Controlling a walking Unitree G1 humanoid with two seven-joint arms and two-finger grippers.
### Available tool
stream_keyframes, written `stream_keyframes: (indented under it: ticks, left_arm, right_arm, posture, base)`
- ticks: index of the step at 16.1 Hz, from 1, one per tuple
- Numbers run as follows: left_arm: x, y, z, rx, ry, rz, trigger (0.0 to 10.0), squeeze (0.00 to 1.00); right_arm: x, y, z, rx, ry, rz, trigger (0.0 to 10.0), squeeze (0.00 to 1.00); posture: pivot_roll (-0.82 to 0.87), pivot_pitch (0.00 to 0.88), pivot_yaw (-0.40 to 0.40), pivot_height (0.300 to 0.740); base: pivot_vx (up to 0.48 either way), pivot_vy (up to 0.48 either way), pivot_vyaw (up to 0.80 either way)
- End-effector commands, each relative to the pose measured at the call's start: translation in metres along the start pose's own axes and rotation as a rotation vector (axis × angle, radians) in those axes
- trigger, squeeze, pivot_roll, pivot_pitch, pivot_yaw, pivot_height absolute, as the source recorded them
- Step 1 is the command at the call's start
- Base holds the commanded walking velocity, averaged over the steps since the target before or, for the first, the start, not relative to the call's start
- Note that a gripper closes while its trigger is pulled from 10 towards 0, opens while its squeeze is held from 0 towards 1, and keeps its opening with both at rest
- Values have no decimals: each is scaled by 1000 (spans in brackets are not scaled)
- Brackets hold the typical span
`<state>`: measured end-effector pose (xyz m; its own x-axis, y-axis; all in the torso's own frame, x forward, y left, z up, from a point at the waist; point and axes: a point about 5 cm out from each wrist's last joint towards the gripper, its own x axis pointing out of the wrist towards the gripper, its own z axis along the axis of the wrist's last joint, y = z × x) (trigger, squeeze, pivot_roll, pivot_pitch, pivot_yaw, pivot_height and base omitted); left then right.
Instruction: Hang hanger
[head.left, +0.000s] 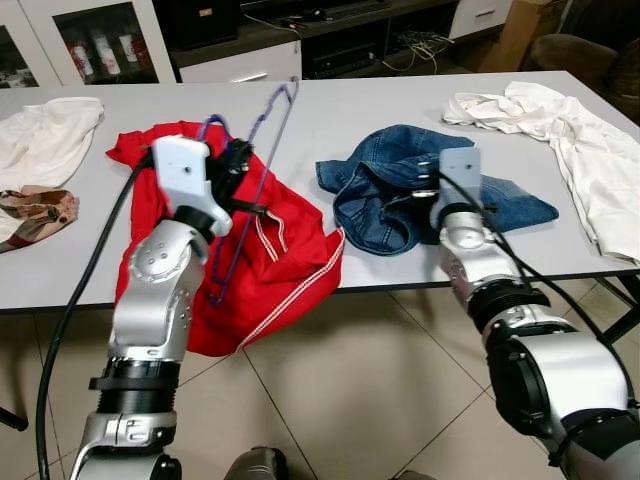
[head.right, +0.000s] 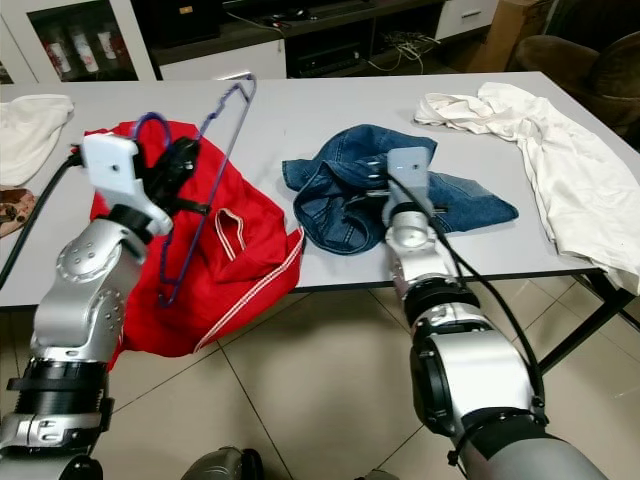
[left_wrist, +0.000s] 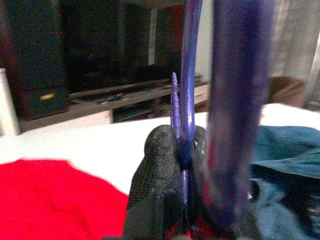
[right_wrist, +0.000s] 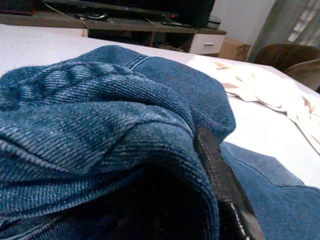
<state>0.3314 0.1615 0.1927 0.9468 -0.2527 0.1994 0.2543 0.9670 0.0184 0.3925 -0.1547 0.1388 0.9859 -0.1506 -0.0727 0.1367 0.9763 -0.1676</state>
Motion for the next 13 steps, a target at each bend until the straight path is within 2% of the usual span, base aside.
stream_keyframes:
  ticks: [1,2,3,4,6,13]
  left_arm:
    - [0,8,-9,7,46,74,10000,0]
    - [-1,15,-16,-1,68,159,10000,0]
    - [0,15,-16,-3,66,168,10000,0]
    - [1,14,-15,-11,51,186,10000,0]
    - [5,8,-11,-17,21,178,10000,0]
    - [7,6,-11,3,16,170,10000,0]
  right_arm:
    - [2,-6,7,22,-29,-18,10000,1000]
    - [2,-4,6,3,-19,13,10000,1000]
    - [2,-2,7,-6,-21,26,10000,1000]
    - [2,3,8,-2,-12,72,10000,0]
    - [3,8,13,5,-30,129,10000,0]
    - [4,1,17,13,-50,119,10000,0]
  posture:
    - [23,0,44,736]
    - [22,0,48,736]
    - [22,0,48,736]
    - [25,0,46,736]
    - [25,0,46,736]
    - [14,0,47,736]
  base:
    - [0,0,0]
    - [0,0,0]
    - [0,0,0]
    - [0,0,0]
    - [186,0,0]
    - [480,0,0]
